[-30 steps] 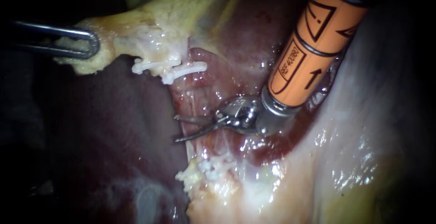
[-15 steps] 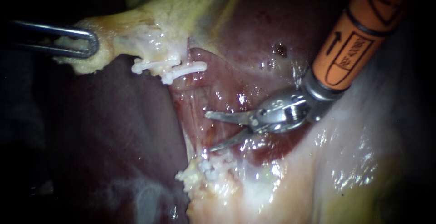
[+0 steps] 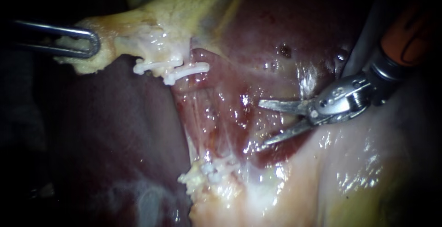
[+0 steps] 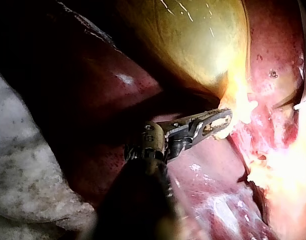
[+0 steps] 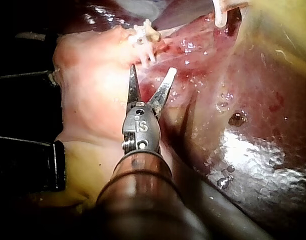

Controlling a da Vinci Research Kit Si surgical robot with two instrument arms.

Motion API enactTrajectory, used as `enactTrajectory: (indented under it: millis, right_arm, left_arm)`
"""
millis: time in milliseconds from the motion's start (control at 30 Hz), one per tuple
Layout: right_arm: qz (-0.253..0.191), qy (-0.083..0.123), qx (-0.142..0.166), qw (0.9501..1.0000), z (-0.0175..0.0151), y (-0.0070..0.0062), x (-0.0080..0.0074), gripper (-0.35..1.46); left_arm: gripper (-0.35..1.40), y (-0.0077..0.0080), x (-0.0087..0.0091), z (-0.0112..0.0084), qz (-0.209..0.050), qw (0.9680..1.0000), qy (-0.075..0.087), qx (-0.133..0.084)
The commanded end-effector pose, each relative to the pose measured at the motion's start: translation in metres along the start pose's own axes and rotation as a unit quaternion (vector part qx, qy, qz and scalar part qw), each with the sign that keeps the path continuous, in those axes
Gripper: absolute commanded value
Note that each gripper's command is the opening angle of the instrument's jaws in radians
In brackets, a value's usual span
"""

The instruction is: Go back from the cut right tube

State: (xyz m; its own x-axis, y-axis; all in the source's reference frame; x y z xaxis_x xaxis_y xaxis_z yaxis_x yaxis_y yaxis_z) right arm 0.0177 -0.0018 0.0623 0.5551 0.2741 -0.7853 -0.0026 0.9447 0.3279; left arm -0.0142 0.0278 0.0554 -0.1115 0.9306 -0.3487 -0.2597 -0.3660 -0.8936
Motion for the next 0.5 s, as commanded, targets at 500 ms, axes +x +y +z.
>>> enactTrajectory:
  millis: [500]
  right_arm:
    - [-0.001, 0.001, 0.001, 1.0000, -0.0005, 0.0000, -0.0003, 1.45]
  left_arm:
    - [-0.35, -0.0038, -0.0009, 0.0034, 0.006, 1.0000, 0.003, 0.005]
